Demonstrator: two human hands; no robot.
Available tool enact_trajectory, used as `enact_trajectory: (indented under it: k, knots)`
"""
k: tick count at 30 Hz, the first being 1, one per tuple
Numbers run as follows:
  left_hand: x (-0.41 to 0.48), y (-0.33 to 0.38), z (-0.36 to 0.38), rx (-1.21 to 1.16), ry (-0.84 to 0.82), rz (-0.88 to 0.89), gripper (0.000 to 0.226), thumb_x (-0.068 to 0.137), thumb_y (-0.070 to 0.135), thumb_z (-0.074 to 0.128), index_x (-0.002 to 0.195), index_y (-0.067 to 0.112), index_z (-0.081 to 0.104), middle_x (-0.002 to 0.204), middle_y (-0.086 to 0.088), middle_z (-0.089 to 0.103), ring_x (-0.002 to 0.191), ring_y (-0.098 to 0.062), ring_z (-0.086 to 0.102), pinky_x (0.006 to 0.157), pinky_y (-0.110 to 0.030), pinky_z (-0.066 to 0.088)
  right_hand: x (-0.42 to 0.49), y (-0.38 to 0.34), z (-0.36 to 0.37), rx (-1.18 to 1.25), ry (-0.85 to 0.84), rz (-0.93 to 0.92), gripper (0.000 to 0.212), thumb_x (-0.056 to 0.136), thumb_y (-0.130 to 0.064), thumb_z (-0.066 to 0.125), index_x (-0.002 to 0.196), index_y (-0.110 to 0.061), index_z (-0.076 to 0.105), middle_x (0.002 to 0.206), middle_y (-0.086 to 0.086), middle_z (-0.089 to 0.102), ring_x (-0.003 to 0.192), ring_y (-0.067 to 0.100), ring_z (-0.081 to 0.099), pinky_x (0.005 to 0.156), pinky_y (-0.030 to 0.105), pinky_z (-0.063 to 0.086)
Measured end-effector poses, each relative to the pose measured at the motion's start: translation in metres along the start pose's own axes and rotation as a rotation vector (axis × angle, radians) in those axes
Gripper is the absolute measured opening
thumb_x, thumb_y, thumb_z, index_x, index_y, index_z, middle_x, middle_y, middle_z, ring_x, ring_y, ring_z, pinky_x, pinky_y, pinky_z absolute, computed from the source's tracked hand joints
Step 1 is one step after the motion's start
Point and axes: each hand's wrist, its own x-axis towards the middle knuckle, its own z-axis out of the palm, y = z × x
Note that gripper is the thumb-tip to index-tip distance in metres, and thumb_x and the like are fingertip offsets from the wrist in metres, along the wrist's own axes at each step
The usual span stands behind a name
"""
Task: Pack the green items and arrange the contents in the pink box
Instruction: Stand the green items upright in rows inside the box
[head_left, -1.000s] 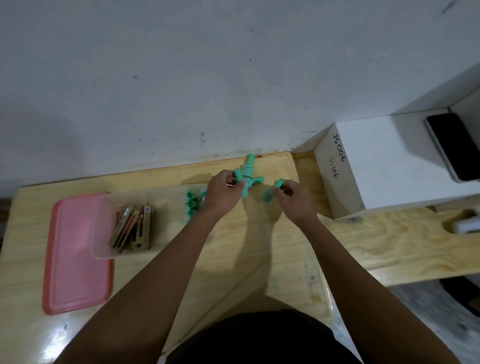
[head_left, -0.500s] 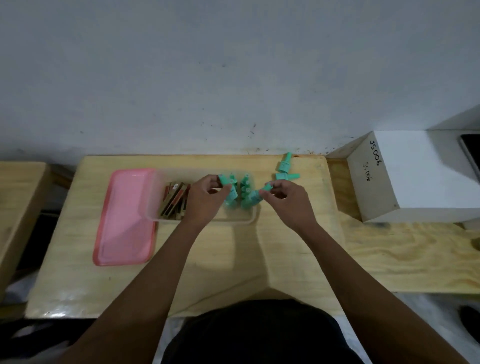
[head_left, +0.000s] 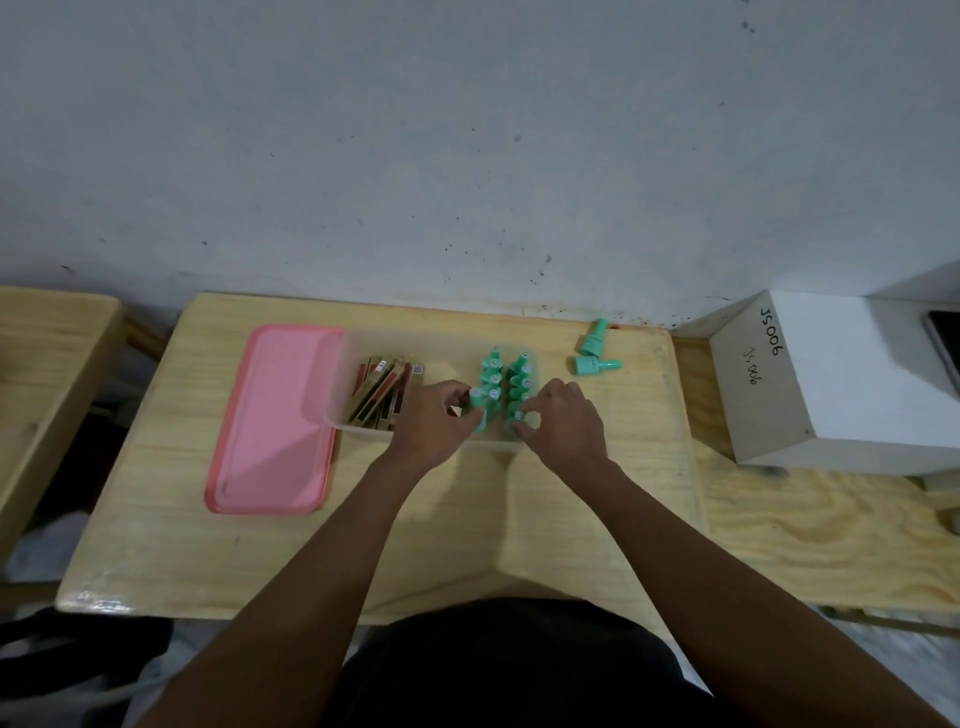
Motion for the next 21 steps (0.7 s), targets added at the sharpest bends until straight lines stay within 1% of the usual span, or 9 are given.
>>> enact_trajectory:
  k: [2,3,5,7,10,13,18,21]
  knots:
    - [0.003,-0.004,0.002,0.039,-0.030,0.000,0.020,0.079,0.021,0.072,0.098,0.014,0.072,0.087,0.004,0.069,0.062,-0.006,0.057,0.060,-0.018,0.046,0.002,-0.001,0.000,-0.033,-0.018,0.007,0.028,0.085,-0.041,0.068,0.108,-0.026,0.073,0.105,0.001,0.057,0.106,0.021,0.050,0.086,0.038,0.046]
    - [0.005,-0.007,0.004,0.071,-0.044,0.007,0.023,0.078,0.023,0.072,0.099,0.015,0.072,0.090,0.004,0.069,0.063,-0.006,0.055,0.062,-0.019,0.046,0.002,-0.001,0.000,-0.047,-0.019,0.010,0.028,0.085,-0.041,0.068,0.109,-0.027,0.072,0.105,0.000,0.057,0.106,0.020,0.050,0.086,0.038,0.045]
    - [0.010,-0.009,0.007,0.147,-0.075,0.017,0.030,0.075,0.028,0.075,0.103,0.018,0.072,0.097,0.002,0.069,0.071,-0.010,0.057,0.071,-0.026,0.050,0.003,0.000,-0.001,-0.070,-0.014,0.018,0.027,0.085,-0.041,0.068,0.108,-0.029,0.072,0.106,0.000,0.058,0.105,0.020,0.051,0.086,0.037,0.044]
    - [0.012,-0.008,0.009,0.206,-0.112,0.014,0.035,0.074,0.028,0.076,0.107,0.018,0.071,0.099,0.001,0.067,0.081,-0.013,0.059,0.077,-0.028,0.050,0.003,0.002,-0.002,-0.083,-0.013,0.025,0.025,0.084,-0.041,0.067,0.106,-0.030,0.073,0.105,-0.001,0.060,0.103,0.019,0.053,0.086,0.036,0.043]
    - [0.014,-0.007,0.014,0.266,-0.142,0.002,0.034,0.073,0.026,0.076,0.106,0.021,0.072,0.102,0.000,0.069,0.086,-0.014,0.062,0.074,-0.025,0.048,0.004,0.003,-0.005,-0.069,-0.026,0.040,0.024,0.083,-0.041,0.068,0.105,-0.031,0.073,0.105,-0.001,0.062,0.100,0.019,0.057,0.085,0.036,0.043]
    - [0.015,-0.005,0.017,0.293,-0.149,-0.015,0.030,0.073,0.024,0.075,0.103,0.022,0.074,0.100,0.001,0.073,0.085,-0.015,0.066,0.070,-0.025,0.048,0.005,0.004,-0.009,-0.031,-0.051,0.051,0.025,0.083,-0.042,0.069,0.106,-0.031,0.073,0.104,-0.002,0.063,0.096,0.017,0.060,0.083,0.037,0.048]
    - [0.015,-0.004,0.022,0.324,-0.120,-0.041,0.030,0.074,0.026,0.073,0.103,0.024,0.074,0.101,0.001,0.074,0.089,-0.019,0.067,0.075,-0.034,0.056,0.004,0.007,-0.013,-0.001,-0.074,0.045,0.026,0.085,-0.041,0.068,0.107,-0.030,0.072,0.103,-0.004,0.063,0.093,0.014,0.060,0.077,0.033,0.051]
    - [0.014,-0.004,0.024,0.338,-0.094,-0.052,0.028,0.075,0.027,0.071,0.104,0.024,0.073,0.102,0.001,0.074,0.089,-0.019,0.068,0.075,-0.034,0.057,0.002,0.008,-0.013,0.034,-0.071,0.050,0.024,0.085,-0.039,0.068,0.107,-0.030,0.072,0.101,-0.006,0.062,0.093,0.013,0.060,0.074,0.030,0.049]
